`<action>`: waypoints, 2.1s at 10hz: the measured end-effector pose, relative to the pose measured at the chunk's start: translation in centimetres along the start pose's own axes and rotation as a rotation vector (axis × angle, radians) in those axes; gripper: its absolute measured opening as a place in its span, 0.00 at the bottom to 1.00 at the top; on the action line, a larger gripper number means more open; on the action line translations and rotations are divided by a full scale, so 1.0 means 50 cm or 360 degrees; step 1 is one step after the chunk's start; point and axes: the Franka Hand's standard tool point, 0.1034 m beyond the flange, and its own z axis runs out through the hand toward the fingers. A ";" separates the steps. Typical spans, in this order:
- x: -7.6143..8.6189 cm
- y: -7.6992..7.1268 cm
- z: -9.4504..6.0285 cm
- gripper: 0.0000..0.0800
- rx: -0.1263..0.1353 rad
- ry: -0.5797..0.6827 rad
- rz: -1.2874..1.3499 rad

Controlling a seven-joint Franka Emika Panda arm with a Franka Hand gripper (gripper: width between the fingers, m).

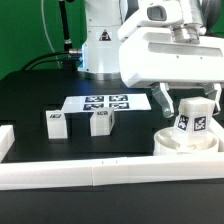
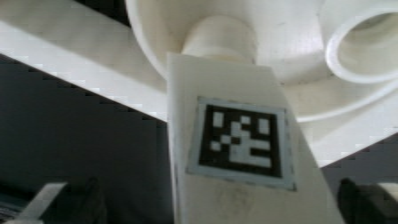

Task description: Assemble stool

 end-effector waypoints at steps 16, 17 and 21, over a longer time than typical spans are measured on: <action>0.046 0.001 -0.029 0.81 0.0392 -0.0862 -0.0056; 0.053 -0.005 -0.029 0.81 0.0398 -0.0849 -0.0177; 0.051 -0.001 -0.027 0.81 0.0521 -0.0780 -0.0817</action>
Offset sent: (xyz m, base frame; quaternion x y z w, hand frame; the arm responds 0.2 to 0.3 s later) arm 0.0030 0.0229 0.0382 0.0968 -0.0313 0.0679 0.9925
